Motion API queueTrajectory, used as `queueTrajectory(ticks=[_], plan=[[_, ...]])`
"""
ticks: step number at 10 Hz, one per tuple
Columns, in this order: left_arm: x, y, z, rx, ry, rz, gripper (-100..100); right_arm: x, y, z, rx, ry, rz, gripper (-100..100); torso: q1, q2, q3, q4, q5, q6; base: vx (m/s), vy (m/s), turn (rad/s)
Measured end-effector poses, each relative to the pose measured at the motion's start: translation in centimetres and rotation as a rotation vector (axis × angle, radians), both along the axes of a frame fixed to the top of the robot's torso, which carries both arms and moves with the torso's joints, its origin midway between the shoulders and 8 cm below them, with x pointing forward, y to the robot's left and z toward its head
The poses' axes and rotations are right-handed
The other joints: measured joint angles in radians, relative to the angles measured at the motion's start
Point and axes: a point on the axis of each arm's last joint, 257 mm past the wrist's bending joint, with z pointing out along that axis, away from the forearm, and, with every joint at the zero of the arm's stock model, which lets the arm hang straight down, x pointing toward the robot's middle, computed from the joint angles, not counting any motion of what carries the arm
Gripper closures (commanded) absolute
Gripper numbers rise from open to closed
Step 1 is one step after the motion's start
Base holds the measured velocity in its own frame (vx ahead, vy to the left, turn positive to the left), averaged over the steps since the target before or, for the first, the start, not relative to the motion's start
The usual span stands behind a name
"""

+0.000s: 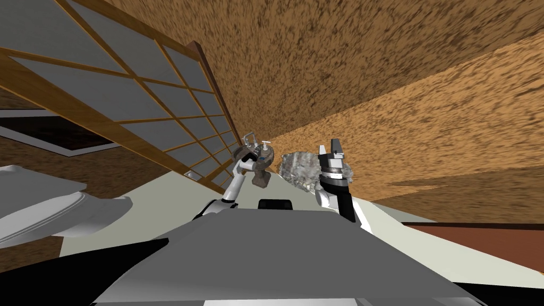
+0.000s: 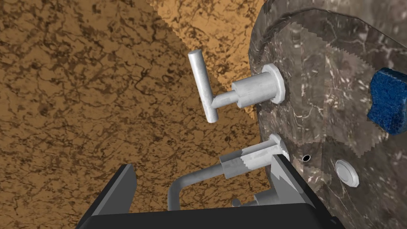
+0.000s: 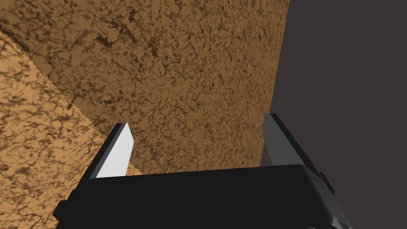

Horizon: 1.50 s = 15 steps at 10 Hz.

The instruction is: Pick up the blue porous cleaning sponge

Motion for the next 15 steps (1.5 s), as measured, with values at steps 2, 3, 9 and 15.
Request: queueTrajectory(ticks=[2, 3, 9, 15], plan=[[0.3, -0.2, -1.2, 0.013, 0.051, -0.002, -100, 0.0, 0.0, 0.0, 0.0, 0.0, 0.0, 0, 0.0, 0.0, 0.0, 0.0, 0.0, 0.0, 0.028, -0.01, -0.012], [0.5, -0.1, -2.0, 0.022, 0.086, -0.002, -100, 0.0, 0.0, 0.0, 0.0, 0.0, 0.0, 0, 0.0, 0.0, 0.0, 0.0, 0.0, 0.0, 0.04, -0.01, -0.011], [1.1, 0.1, -6.2, 0.067, 0.265, 0.001, -100, 0.0, 0.0, 0.0, 0.0, 0.0, 0.0, 0, 0.0, 0.0, 0.0, 0.0, 0.0, 0.0, 0.03, -0.009, -0.007], [0.9, 0.9, -9.7, 0.107, 0.431, 0.01, -100, 0.0, 0.0, 0.0, 0.0, 0.0, 0.0, 0, 0.0, 0.0, 0.0, 0.0, 0.0, 0.0, 0.035, -0.009, -0.006]])
